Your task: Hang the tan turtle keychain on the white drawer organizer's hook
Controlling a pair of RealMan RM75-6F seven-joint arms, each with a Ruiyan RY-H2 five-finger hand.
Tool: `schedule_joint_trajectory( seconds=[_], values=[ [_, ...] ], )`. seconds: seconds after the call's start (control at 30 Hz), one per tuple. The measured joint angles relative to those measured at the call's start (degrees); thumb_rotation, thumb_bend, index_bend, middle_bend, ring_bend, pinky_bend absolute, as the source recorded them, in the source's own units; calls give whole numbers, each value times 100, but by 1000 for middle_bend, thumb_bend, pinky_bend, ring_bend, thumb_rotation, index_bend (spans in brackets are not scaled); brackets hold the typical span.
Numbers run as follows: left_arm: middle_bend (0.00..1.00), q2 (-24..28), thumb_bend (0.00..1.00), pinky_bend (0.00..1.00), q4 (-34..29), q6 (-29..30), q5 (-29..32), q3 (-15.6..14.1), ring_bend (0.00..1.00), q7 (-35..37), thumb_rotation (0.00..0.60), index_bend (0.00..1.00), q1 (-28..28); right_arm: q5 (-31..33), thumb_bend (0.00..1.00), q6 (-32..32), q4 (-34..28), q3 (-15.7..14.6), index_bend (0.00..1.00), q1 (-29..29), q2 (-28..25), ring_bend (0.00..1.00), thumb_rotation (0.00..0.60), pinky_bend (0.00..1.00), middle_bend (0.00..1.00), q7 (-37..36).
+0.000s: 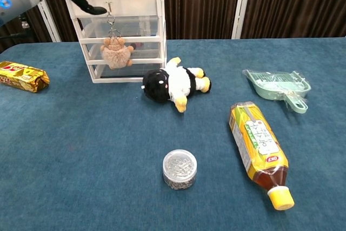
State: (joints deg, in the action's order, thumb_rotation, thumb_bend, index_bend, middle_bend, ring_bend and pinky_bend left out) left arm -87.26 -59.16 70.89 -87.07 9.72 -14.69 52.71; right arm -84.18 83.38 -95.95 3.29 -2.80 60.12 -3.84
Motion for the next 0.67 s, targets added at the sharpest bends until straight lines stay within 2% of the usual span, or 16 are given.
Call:
schedule_joint_trajectory(
  seconds=[0.03, 0.13, 0.2, 0.23, 0.3, 0.47, 0.53, 0.67],
  values=[
    [610, 60, 195, 504, -236, 117, 48, 5, 588, 11, 600, 305, -128, -8, 4, -3, 0, -7, 0, 0, -4, 0, 600, 0, 0, 1],
    [294, 214, 196, 338, -937, 419, 235, -10, 293, 11, 600, 207, -535, -31, 4, -14, 6, -29, 0, 1, -12, 0, 600, 0, 0, 26],
    [70, 330, 193, 147, -1404, 590, 354, -62, 67, -29, 600, 119, -826, -39, 4, -15, 9, -36, 0, 2, -15, 0, 600, 0, 0, 58],
    [29, 425, 190, 90, -1721, 689, 433, -122, 26, -79, 600, 93, -1028, -41, 4, -16, 12, -39, 0, 1, -15, 0, 600, 0, 0, 78],
    [0, 579, 179, 6, -2197, 826, 572, -231, 0, -173, 600, 35, -1336, -40, 4, -29, 19, -48, 0, 0, -14, 0, 600, 0, 0, 126],
    [0, 1046, 153, 0, -3482, 1258, 955, -619, 0, -279, 600, 0, -2256, -27, 4, -102, 41, -80, 0, -17, -2, 0, 600, 0, 0, 273],
    [0, 1252, 153, 0, -3778, 1470, 996, -861, 0, -279, 600, 0, -2636, -27, 4, -120, 46, -90, 0, -24, 8, 0, 600, 0, 0, 321],
    [0, 1609, 152, 0, -3934, 1868, 843, -1351, 0, -207, 600, 0, -3198, -48, 4, -111, 66, -99, 0, -30, 44, 0, 600, 0, 0, 440]
  ],
)
